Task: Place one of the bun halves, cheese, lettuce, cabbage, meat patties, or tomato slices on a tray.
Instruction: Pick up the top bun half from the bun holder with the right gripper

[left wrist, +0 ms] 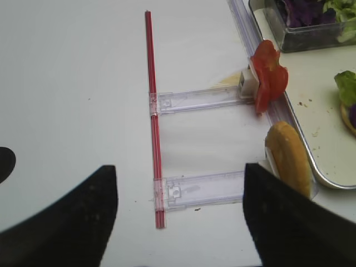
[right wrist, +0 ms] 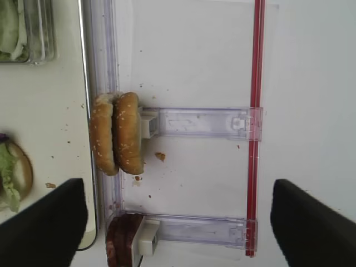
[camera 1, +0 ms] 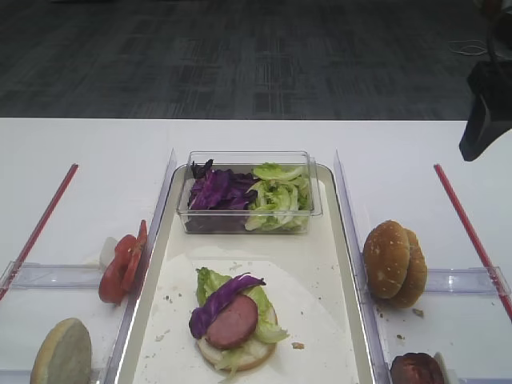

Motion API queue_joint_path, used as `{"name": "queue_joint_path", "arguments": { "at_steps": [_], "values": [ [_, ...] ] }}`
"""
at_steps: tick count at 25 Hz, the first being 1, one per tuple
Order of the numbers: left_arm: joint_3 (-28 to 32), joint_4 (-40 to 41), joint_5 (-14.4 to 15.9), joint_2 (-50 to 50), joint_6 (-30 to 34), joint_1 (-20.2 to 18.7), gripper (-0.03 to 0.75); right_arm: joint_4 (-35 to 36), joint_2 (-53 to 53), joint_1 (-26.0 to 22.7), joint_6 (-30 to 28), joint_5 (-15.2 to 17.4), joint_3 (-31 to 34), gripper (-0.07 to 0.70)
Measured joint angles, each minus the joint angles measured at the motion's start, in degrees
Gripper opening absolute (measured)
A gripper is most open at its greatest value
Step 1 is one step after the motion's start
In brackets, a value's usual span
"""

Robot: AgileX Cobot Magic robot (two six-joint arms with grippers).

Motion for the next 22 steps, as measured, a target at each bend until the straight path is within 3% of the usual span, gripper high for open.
{"name": "queue_joint_path", "arguments": {
  "at_steps": [13,22],
  "values": [
    [0.00,0.00,0.00,0.00,0.00,0.00,0.481,5.90,3.77,0.44,2.56,-0.22,-0.25,0.657],
    [0.00,0.00,0.00,0.00,0.00,0.00,0.481,5.80,8.29,8.06,5.80,-2.90,-0.25,0.657]
  ]
}}
